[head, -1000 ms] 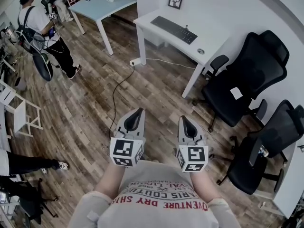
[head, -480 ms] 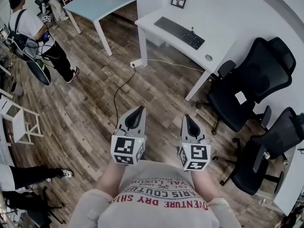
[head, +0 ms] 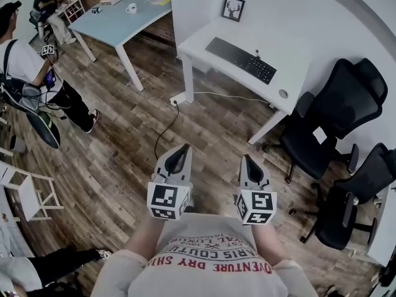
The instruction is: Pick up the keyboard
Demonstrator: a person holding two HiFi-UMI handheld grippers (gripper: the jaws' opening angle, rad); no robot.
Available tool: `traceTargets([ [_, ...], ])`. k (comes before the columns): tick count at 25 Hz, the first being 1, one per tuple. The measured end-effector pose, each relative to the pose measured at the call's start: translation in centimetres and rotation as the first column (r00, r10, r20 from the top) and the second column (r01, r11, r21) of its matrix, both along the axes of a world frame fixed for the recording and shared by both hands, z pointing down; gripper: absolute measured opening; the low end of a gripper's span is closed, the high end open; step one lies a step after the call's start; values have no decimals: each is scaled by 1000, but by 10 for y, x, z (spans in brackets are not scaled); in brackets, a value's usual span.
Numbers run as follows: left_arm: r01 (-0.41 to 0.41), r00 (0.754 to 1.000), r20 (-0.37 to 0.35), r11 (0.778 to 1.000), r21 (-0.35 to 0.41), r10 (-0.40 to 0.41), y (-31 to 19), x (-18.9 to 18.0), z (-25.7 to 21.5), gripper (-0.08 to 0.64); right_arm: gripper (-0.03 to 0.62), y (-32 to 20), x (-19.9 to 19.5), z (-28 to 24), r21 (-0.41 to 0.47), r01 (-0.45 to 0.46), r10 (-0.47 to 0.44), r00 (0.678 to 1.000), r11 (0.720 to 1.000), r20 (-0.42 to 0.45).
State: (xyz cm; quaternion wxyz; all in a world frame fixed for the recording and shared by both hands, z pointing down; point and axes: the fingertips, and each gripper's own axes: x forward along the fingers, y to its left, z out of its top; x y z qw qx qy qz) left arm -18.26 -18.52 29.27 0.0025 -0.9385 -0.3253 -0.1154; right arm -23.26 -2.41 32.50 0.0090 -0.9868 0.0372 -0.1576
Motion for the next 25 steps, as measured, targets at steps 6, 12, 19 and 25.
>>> traceTargets([
  [6, -14, 1000, 8, 1000, 1, 14, -41, 59, 11, 32, 26, -34, 58, 10, -6, -44, 45, 999, 999, 17],
  [12, -19, 999, 48, 1000, -14, 20, -50, 100, 24, 32, 26, -42, 96, 17, -16, -76, 77, 996, 997, 50],
  [19, -12, 997, 80, 1000, -1, 12, -28, 146, 44, 32, 26, -18, 142, 36, -18, -76, 77, 994, 997, 81],
  [25, -8, 998, 58, 1000, 31, 6, 16, 210, 49, 32, 26, 31, 211, 49, -29, -78, 79, 994, 997, 72],
])
